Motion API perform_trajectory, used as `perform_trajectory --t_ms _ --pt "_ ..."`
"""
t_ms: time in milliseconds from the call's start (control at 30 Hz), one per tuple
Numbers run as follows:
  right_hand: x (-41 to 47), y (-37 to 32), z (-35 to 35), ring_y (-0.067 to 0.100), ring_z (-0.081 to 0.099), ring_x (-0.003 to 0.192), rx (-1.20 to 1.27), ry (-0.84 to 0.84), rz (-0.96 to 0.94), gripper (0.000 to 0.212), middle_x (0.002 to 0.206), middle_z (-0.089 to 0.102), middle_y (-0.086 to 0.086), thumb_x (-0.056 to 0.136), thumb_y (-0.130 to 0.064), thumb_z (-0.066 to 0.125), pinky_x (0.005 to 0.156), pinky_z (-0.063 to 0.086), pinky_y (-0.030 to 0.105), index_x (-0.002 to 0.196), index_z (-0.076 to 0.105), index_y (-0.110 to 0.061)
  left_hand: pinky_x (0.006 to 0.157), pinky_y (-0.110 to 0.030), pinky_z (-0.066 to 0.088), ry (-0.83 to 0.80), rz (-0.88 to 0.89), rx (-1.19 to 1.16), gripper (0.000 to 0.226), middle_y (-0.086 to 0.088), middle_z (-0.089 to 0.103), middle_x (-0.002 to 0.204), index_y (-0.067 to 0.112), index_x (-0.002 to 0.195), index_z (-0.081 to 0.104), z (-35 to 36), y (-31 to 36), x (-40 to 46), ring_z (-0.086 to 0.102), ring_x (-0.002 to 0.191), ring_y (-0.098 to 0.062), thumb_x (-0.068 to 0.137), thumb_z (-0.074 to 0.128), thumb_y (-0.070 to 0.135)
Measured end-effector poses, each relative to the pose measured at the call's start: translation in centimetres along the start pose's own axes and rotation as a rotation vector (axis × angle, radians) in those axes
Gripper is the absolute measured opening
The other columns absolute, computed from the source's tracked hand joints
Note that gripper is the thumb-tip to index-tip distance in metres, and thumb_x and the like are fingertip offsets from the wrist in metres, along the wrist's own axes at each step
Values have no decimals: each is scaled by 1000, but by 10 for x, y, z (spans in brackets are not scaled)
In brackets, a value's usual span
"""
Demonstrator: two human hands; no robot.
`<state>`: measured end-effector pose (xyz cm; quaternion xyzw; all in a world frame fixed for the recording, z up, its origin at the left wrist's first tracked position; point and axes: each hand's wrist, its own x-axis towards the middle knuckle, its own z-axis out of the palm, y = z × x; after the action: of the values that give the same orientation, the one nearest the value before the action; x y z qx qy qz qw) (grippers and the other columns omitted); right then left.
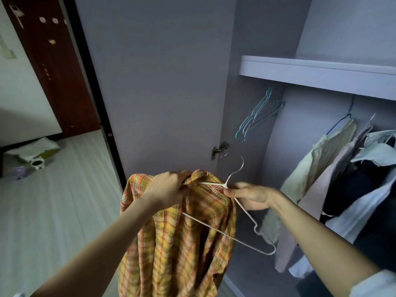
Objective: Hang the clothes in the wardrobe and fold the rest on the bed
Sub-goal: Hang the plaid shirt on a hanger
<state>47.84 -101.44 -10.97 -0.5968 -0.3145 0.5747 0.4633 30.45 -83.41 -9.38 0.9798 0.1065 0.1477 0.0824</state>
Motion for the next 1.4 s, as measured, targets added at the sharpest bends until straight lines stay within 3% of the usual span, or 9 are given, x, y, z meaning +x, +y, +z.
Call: perform_trajectory --t_ms 233,367,533,633,733,900,1067,1200,1400 --pt "-2 0 -1 33 50 123 89 -99 31 111 131 55 18 37 -39 95 108 33 51 130 47 -3 66 -32 53 98 10 -129 38 5 67 87 20 121 51 -10 -4 -7 64 73 -16 90 58 39" --pt "-1 -5 1 38 51 121 64 -82 12 119 135 48 27 38 -38 95 99 44 46 135 40 3 63 -30 52 91 -27 -148 38 5 67 83 19 115 57 -12 -8 -10 63 68 -14 88 58 46" --pt "-4 -12 1 33 57 115 2 -162 30 89 128 56 22 58 -21 89 97 48 43 130 44 4 77 -35 54 99 -45 -171 55 4 67 109 21 125 56 -13 -11 -15 65 93 -18 84 56 57" --pt "-5 -13 -1 33 55 117 -48 -132 74 57 132 53 23 80 -3 67 99 46 41 131 43 3 77 -35 55 106 -55 -94 55 3 65 114 20 127 55 -9 -8 -16 64 96 -20 85 55 56" --pt "0 -4 -5 27 62 103 -96 57 106 31 115 61 19 88 13 47 85 53 33 115 51 -1 74 -32 55 111 -62 -51 47 2 67 110 19 125 58 -9 -6 -17 65 93 -19 88 57 49" --pt "14 15 -9 19 60 73 -834 600 -8 20 74 62 0 87 -8 49 62 45 26 71 60 -15 72 -33 54 129 -71 26 37 0 67 109 20 123 60 -15 0 -16 64 94 -24 89 58 36" --pt "10 39 -35 35 60 104 -1138 972 -76 32 113 65 15 85 -5 50 80 49 38 115 61 -10 71 -33 52 172 -216 209 22 -1 68 102 19 110 65 -19 0 -19 65 88 -25 91 54 22" --pt "11 46 -47 39 58 100 -1109 1072 -55 31 108 63 20 90 -10 48 74 49 38 121 52 -9 75 -32 49 178 -273 369 24 -3 67 97 15 103 64 -16 3 -17 63 91 -25 90 46 7" --pt "9 44 -37 36 63 81 -1116 1061 -159 30 91 67 16 94 -13 43 59 39 33 124 47 -10 61 -28 38 141 -436 419 22 -4 62 94 12 103 59 -13 -5 -11 63 81 -24 91 44 2"
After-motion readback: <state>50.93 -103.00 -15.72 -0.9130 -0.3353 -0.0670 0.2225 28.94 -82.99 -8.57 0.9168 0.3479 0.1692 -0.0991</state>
